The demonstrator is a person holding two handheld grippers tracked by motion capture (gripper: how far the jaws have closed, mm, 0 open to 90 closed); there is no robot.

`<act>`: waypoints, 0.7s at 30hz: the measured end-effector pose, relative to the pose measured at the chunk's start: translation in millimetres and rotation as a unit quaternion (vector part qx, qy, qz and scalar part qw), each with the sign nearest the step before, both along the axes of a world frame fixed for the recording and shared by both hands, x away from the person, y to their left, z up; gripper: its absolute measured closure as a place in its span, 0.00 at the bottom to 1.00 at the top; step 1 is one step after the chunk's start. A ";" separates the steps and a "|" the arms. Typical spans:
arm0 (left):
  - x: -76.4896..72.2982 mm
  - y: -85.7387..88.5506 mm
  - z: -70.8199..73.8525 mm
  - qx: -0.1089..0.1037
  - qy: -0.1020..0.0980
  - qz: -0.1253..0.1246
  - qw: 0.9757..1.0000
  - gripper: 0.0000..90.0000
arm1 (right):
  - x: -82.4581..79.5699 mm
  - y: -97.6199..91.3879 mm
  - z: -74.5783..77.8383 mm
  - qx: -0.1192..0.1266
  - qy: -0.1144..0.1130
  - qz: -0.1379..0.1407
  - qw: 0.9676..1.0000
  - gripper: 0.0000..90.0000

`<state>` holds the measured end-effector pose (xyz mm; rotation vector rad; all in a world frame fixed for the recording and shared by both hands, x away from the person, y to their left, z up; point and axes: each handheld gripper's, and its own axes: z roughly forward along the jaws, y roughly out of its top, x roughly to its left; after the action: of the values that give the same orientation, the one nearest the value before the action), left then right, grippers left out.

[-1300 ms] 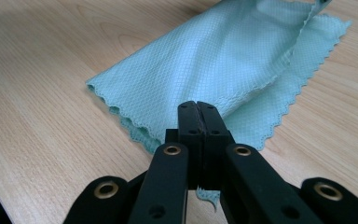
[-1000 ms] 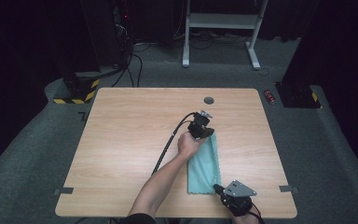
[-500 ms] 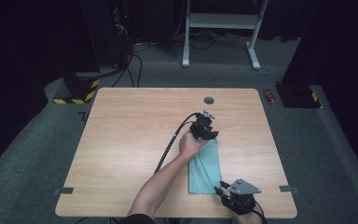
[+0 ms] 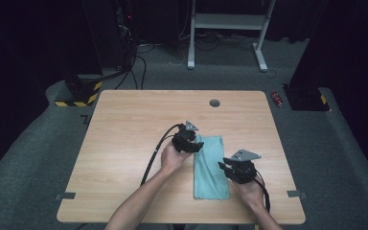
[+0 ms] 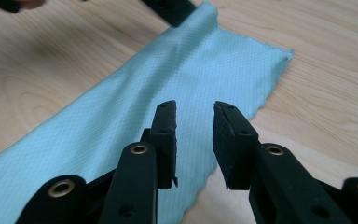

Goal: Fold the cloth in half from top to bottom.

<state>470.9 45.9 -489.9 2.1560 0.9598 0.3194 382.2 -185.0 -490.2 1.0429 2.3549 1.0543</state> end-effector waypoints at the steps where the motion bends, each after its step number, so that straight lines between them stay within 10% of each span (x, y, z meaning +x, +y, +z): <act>1: -1.5 0.6 -1.4 0.000 -0.001 -0.001 1.000 0.56 | 4.4 3.4 -2.5 0.000 0.005 0.002 1.000 0.78; 14: -7.2 1.3 -19.4 0.057 0.005 0.008 0.998 0.55 | 34.3 15.7 -21.9 -0.025 0.030 0.001 0.999 0.78; 21: -21.9 9.6 -12.3 0.022 -0.006 0.004 1.000 0.55 | 39.4 8.9 -21.7 -0.032 0.029 -0.014 0.999 0.78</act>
<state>449.0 55.5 -502.3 2.1883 0.9635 0.3593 421.6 -176.1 -511.9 1.0937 2.3946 0.9456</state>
